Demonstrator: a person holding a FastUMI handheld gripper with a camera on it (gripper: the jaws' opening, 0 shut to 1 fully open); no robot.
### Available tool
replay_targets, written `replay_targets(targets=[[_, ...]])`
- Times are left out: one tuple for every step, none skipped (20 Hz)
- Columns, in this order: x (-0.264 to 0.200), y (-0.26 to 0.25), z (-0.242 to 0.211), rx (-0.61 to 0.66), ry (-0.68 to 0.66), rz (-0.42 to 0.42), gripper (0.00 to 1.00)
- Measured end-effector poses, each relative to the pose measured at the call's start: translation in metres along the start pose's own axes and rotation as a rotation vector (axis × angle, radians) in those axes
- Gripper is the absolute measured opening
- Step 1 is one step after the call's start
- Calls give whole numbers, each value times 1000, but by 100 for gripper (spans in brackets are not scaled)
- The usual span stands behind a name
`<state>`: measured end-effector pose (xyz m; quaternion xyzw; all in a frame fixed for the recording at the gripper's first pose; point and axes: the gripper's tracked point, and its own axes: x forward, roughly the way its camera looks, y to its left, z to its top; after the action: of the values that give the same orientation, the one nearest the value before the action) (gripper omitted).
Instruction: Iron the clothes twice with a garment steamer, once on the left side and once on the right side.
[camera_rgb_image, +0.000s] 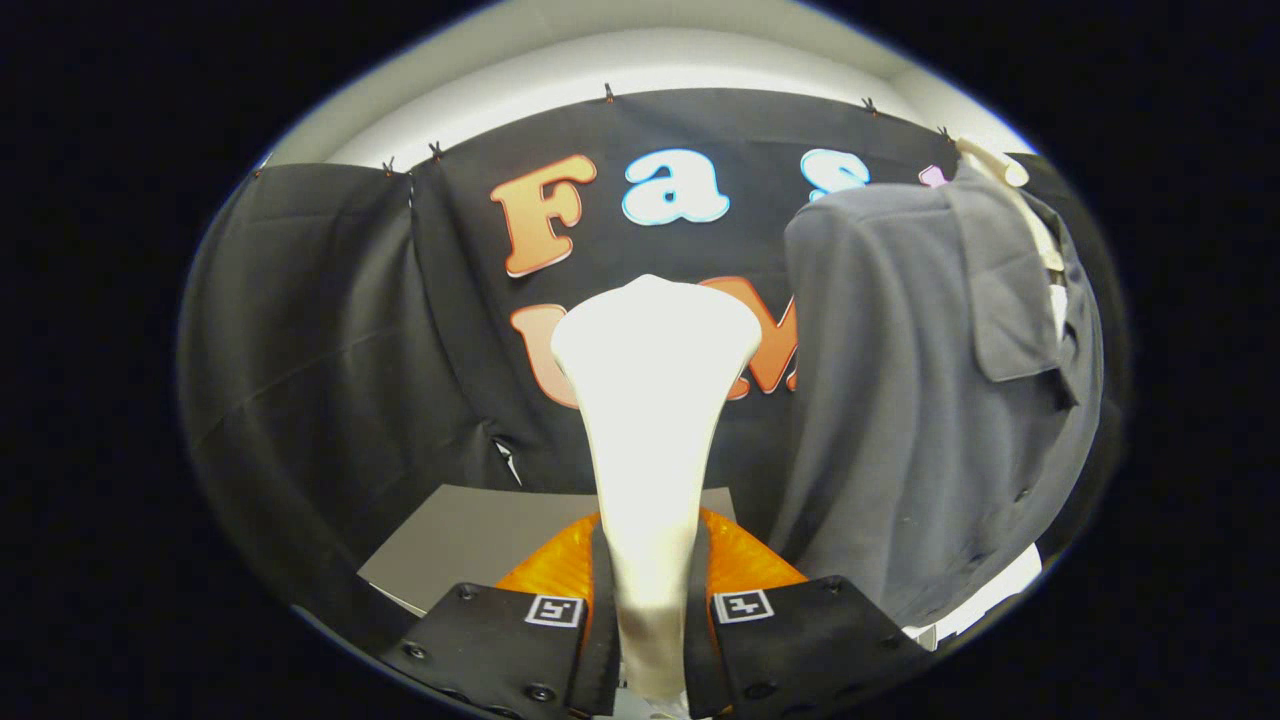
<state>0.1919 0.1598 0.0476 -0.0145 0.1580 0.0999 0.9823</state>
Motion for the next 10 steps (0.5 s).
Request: replay_targets(targets=[[-13, -6, 5, -3, -24, -4, 34], [-27, -15, 9, -3, -52, -13, 33], [-41, -26, 14, -4, -73, -26, 33], [-51, -38, 17, -6, -88, -38, 34], [-61, -48, 19, -1, -108, -47, 33], [-71, -62, 20, 3, -119, -57, 33], [-80, -77, 21, 4, -131, -73, 33], [-85, -92, 23, 8, -145, -89, 34], [-88, -105, 26, 6, -154, -104, 34], [-90, -118, 29, 4, -164, -119, 33]])
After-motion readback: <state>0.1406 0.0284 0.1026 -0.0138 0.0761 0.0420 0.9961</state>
